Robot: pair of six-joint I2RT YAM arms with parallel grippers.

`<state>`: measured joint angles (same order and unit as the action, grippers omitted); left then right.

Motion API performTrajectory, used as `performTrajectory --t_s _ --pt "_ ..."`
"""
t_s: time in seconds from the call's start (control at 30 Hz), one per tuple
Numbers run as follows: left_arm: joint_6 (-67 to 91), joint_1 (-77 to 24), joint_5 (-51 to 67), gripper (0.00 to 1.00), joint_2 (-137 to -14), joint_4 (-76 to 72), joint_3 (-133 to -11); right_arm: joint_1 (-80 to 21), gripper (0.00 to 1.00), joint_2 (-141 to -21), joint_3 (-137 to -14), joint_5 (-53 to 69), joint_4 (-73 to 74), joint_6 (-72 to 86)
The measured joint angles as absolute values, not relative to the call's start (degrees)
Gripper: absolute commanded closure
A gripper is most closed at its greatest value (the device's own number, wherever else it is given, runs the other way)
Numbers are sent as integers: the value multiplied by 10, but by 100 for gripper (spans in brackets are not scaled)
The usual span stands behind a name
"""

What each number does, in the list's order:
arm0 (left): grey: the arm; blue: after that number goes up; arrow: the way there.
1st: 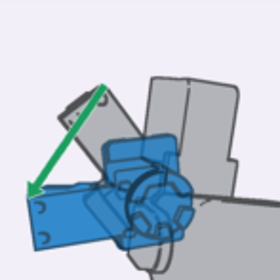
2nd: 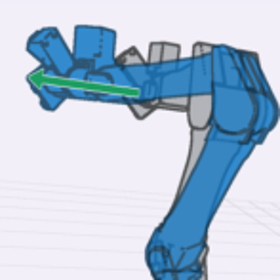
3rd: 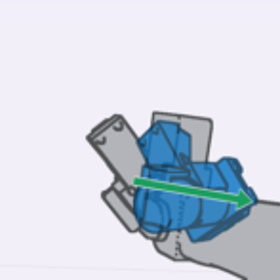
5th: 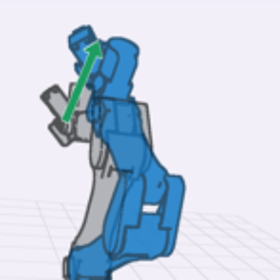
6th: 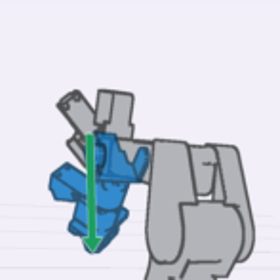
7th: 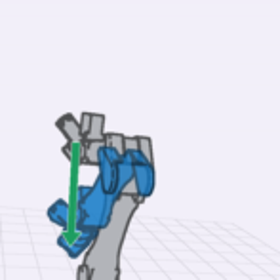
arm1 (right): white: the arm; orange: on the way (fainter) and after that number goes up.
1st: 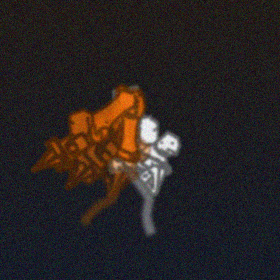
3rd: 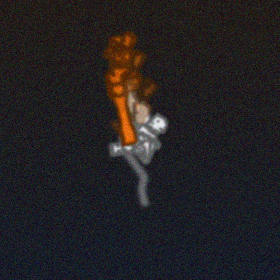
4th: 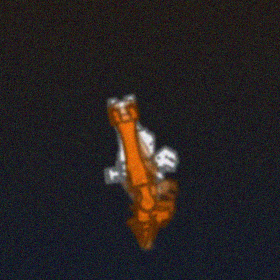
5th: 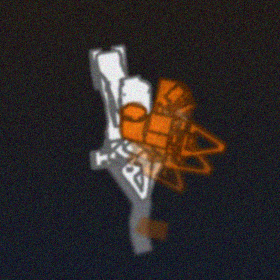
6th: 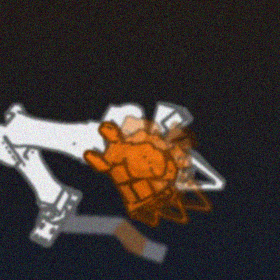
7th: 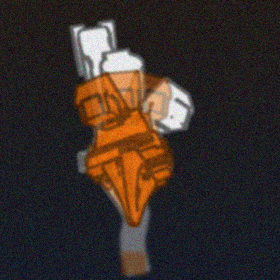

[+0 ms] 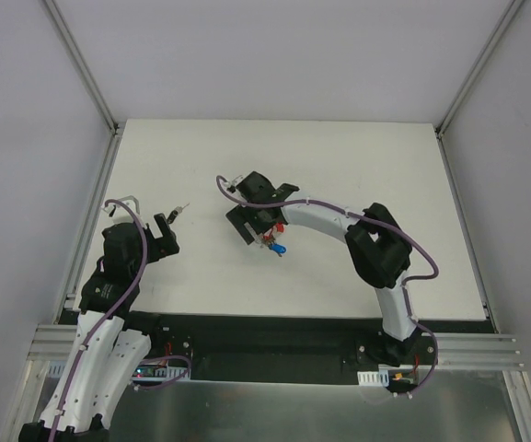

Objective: Put the keys on the keyring

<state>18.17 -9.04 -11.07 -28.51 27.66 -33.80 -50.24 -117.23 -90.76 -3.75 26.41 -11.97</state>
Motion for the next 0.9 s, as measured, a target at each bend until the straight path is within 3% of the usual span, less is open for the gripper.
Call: performTrajectory --t_s 0.47,0.9 --pt "178 -95 -110 1 -285 276 -338 -498 4 -1207 -898 -120 274 -75" --pt "173 -102 -110 1 -284 276 -338 -453 4 -1069 -698 -116 240 3"
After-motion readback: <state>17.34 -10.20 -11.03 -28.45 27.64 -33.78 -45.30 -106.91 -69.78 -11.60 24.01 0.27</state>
